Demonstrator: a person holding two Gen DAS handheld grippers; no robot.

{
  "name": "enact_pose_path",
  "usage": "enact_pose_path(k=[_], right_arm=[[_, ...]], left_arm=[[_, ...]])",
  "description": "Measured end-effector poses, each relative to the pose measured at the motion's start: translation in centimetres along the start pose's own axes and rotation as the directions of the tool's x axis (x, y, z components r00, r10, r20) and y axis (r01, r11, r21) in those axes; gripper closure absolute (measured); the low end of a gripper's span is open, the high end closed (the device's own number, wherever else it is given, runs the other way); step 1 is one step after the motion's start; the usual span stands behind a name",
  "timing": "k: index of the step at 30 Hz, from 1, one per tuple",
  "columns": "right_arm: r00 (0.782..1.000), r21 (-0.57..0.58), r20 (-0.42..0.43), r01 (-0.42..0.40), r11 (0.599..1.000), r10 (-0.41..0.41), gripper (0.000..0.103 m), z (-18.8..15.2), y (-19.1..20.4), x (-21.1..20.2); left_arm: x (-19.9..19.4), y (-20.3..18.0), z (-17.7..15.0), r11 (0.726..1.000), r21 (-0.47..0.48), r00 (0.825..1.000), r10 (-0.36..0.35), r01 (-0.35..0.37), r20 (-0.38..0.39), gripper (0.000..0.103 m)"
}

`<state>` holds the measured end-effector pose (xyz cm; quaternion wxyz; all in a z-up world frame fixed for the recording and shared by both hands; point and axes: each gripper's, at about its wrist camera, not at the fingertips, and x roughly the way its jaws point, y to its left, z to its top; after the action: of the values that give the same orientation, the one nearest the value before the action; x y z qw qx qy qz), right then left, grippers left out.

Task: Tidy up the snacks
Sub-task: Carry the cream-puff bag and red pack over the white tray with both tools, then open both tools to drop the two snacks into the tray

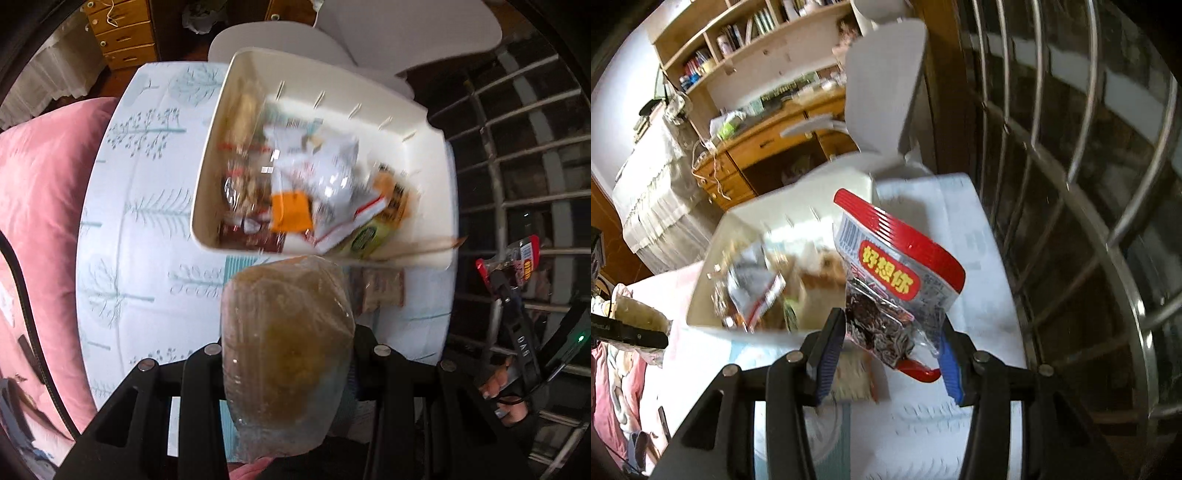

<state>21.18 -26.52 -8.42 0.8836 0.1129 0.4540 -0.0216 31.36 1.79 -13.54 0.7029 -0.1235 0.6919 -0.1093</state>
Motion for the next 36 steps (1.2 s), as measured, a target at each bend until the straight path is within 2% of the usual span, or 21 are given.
enact_pose_path(k=[5,8,16,18,19,20,26,33,36], right_arm=[[0.999,-0.018,0.046,-0.024,1.0,0.025,0.056,1.9,2.6,0.5],[0.998,-0.039,0.049,-0.035,0.999,0.037,0.056,2.4,4.8,1.4],[0.994,-0.1,0.09,-0.045,0.994,0.054,0.058,2.9,9.6,2.9],[0.995,-0.098,0.076,-0.055,0.994,0.063,0.056,2.9,10.1,3.6],[0.997,-0.092,0.068,-0.04,0.995,0.046,0.052,2.8,10.2,4.0],[0.998,-0.079,0.064,-0.023,0.997,0.029,0.048,2.8,10.2,4.2],[0.998,0.02,0.056,-0.032,0.999,0.031,0.045,2.2,8.9,4.0],[0.998,0.057,0.06,-0.006,0.998,0.003,0.041,1.6,7.6,2.6],[0.998,0.068,0.063,-0.006,0.998,0.001,0.036,1.2,7.1,1.8]], left_arm=[[-0.6,0.3,3.0,0.998,-0.009,0.998,-0.062,0.062,0.034,0.065],[-0.4,0.5,4.6,0.997,-0.007,0.996,-0.074,0.074,0.046,0.065],[1.4,-0.1,7.3,0.992,0.095,0.996,-0.083,0.08,0.035,0.064],[1.4,-0.3,7.4,0.99,0.11,0.994,-0.097,0.092,0.044,0.042],[1.3,-0.4,7.4,0.988,0.116,0.993,-0.106,0.1,0.05,0.027],[1.2,-0.4,7.4,0.987,0.123,0.992,-0.112,0.105,0.055,0.025],[0.9,-0.8,7.3,0.982,0.163,0.993,-0.106,0.096,0.055,0.025],[0.4,-1.0,5.6,0.977,0.177,0.991,-0.127,0.116,0.052,0.025],[0.0,-1.3,4.4,0.974,0.183,0.988,-0.144,0.131,0.062,0.025]])
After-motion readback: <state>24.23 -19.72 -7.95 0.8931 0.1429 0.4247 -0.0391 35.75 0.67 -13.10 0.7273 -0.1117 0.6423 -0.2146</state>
